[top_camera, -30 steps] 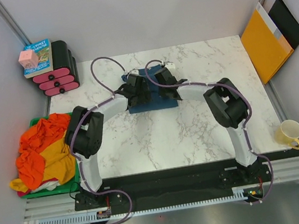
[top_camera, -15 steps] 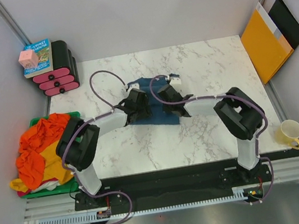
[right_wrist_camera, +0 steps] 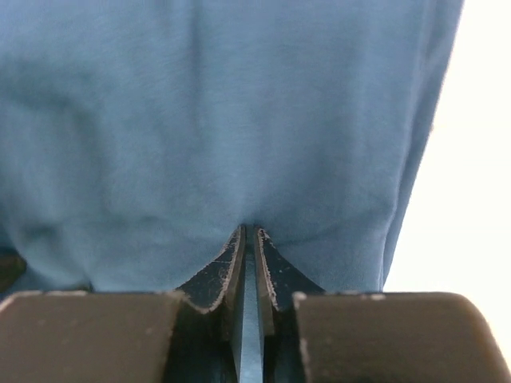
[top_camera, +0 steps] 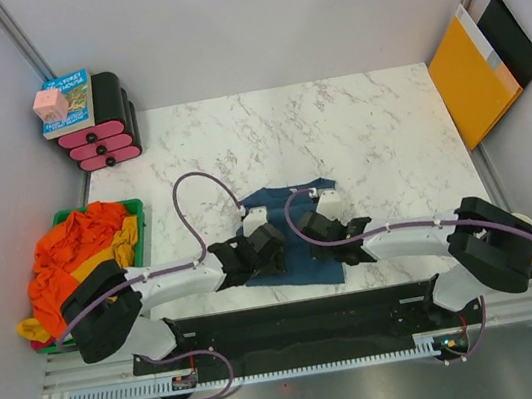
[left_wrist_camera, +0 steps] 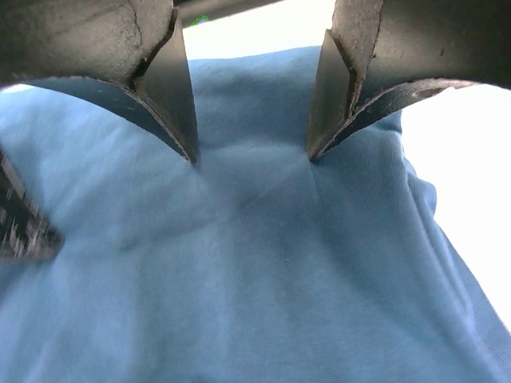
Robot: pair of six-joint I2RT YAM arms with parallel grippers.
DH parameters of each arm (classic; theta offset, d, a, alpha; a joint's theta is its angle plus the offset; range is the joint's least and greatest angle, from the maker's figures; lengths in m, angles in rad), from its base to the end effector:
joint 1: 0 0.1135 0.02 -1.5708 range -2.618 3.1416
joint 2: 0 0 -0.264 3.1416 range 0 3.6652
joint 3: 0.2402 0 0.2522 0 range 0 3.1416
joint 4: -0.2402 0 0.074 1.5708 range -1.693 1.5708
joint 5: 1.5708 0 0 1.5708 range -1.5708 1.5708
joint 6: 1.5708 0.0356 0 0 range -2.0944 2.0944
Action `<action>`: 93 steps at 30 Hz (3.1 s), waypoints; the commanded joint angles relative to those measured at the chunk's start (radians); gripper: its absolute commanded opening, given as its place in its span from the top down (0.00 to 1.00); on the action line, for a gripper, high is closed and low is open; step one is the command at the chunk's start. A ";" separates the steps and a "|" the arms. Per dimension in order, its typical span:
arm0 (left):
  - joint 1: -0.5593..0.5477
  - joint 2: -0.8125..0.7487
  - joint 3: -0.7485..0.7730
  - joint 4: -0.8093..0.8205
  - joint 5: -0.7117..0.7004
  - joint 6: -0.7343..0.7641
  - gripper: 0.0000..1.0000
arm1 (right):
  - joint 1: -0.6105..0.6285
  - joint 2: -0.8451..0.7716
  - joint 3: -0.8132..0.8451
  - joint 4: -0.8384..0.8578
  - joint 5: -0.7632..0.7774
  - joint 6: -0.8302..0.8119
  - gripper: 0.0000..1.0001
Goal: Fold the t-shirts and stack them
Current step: Smooth out wrinkles on the folded tshirt
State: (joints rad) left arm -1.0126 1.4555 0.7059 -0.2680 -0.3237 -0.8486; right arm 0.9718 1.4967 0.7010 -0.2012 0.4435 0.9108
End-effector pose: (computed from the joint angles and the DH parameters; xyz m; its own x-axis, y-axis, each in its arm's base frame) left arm 0.1507 -0.2200 0.1611 -0.8349 -0.0061 -0.5504 0.1349 0.9672 -0.2153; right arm 0.1662 0.2163 0.1546 -0.7759 0.1291 -0.6175 -0.0028 0.9781 0.2080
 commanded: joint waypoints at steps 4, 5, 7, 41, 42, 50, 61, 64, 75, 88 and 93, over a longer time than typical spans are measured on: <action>-0.075 -0.076 0.004 -0.181 -0.125 -0.162 0.33 | 0.007 -0.046 0.041 -0.155 0.089 -0.015 0.72; -0.076 -0.090 0.018 -0.188 -0.142 -0.146 0.25 | 0.005 -0.073 0.081 -0.165 0.130 -0.026 0.67; -0.078 -0.141 0.061 -0.191 -0.193 -0.107 0.17 | 0.002 -0.120 0.133 -0.178 0.174 -0.073 0.52; 0.302 0.085 0.248 0.036 -0.017 0.207 0.17 | -0.280 0.043 0.150 -0.053 0.041 -0.217 0.58; 0.302 0.086 0.245 0.036 -0.012 0.207 0.17 | -0.282 0.048 0.144 -0.050 0.038 -0.216 0.58; 0.304 0.088 0.244 0.046 -0.005 0.212 0.18 | -0.286 0.077 0.115 0.000 0.021 -0.207 0.61; 0.304 0.080 0.242 0.044 -0.002 0.215 0.18 | -0.286 0.096 0.137 0.040 0.011 -0.194 0.61; 0.305 0.082 0.244 0.044 0.000 0.218 0.18 | -0.286 0.109 0.147 0.054 -0.003 -0.196 0.62; 0.307 0.085 0.239 0.044 0.005 0.220 0.19 | -0.285 0.116 0.158 0.071 -0.009 -0.201 0.82; 0.309 0.086 0.239 0.046 0.006 0.212 0.19 | -0.286 0.089 0.183 0.065 -0.017 -0.207 0.64; 0.309 0.089 0.241 0.047 0.009 0.209 0.19 | -0.286 0.073 0.178 0.075 -0.015 -0.204 0.64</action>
State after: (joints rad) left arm -0.7124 1.5406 0.9276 -0.2550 -0.3145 -0.6624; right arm 0.6891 1.6131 0.8478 -0.1638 0.4328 0.7029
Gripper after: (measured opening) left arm 0.818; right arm 0.362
